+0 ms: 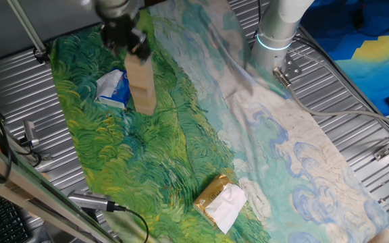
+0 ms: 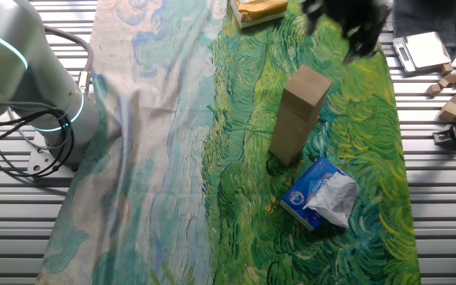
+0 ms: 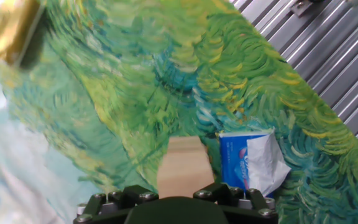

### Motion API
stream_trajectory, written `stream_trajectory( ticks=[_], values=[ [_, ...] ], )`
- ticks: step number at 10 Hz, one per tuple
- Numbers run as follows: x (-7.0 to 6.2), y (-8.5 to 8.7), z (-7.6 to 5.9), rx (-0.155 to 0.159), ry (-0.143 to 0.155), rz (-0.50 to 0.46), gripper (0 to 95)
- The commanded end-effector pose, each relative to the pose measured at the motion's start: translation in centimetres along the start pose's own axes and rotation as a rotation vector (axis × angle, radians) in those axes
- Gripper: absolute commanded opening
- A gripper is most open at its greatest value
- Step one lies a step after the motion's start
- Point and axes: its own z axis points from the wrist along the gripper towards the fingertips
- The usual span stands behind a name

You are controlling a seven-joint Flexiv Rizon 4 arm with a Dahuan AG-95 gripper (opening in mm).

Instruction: Stack the blocks in a vertical line of five

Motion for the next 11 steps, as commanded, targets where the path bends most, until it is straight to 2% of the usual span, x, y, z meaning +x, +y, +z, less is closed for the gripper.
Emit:
stream_trajectory(
  ticks=[1,2,3,4,6,11],
  values=[
    [-4.5,1.4,0.2,0.01,0.017,0.034,0.0],
    [-6.1,2.1,0.2,0.017,0.05,0.037,0.0],
    [-6.6,2.5,0.2,0.023,0.058,0.031,0.0],
    [-7.3,3.0,0.6,0.01,0.046,0.046,0.0],
    [-7.9,3.4,0.7,0.002,0.041,0.045,0.0],
    [-7.8,3.5,0.6,-0.04,0.003,0.029,0.0]
  ],
)
